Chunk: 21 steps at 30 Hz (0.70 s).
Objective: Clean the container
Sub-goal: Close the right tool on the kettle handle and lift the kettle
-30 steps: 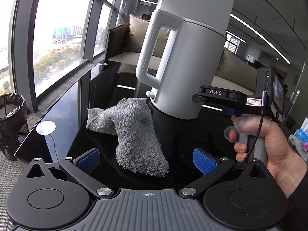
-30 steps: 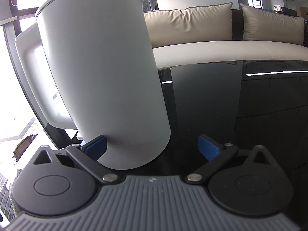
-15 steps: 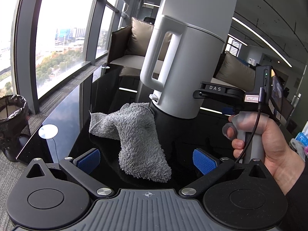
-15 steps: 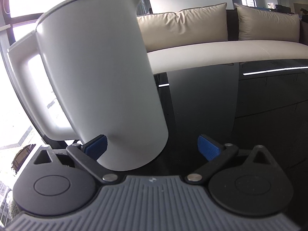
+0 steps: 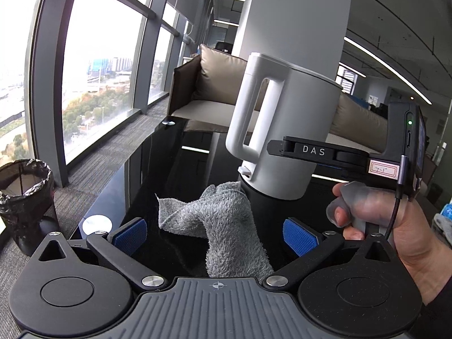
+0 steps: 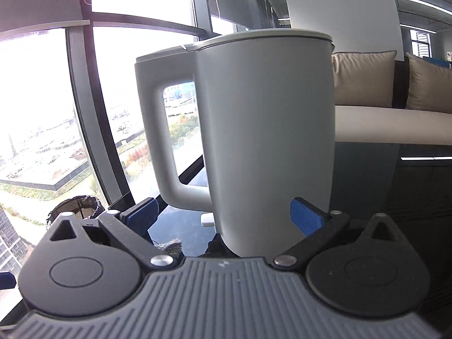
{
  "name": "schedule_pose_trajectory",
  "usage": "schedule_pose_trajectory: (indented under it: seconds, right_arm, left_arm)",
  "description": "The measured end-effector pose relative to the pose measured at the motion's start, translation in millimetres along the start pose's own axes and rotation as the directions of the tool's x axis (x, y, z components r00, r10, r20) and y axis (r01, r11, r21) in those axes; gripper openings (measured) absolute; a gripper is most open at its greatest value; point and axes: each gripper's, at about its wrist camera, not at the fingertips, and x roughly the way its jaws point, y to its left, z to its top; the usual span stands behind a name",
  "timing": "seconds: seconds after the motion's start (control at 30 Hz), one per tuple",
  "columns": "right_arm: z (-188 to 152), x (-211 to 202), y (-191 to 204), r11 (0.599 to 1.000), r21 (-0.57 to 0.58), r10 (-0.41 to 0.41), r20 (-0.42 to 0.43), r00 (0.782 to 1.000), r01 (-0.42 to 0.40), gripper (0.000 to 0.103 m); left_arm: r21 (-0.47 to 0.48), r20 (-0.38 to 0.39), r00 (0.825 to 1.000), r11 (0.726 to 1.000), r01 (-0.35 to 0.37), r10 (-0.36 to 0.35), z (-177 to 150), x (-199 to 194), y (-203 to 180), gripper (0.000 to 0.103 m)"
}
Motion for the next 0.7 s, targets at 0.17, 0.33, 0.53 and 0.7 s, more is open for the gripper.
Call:
schedule_pose_trajectory:
  seconds: [0.17,0.33,0.53,0.7]
  right_arm:
    - [1,0,27,0.997,-0.071,0.028,0.049,0.998,-0.024,0.1]
    - [5,9,45,0.992,-0.11,0.071,0.042,0.997,-0.066,0.084]
    - [10,29,52,0.987,-0.156,0.048,0.028,0.998,-0.043,0.078]
    - [11,46,54,0.981,-0.194,0.018,0.02,1.0,-0.014,0.054]
  left_arm:
    - [-0.033,0.01,1.0,0.999,0.012,-0.011,2,-3,9,0.102]
    - [-0.068,0.016,1.0,0.998,0.013,-0.012,2,-5,18,0.102]
    - [-0.117,0.024,1.0,0.993,0.022,-0.019,2,-8,28,0.102]
    - [-0.105,0.024,1.0,0.994,0.023,-0.021,2,-9,25,0.102]
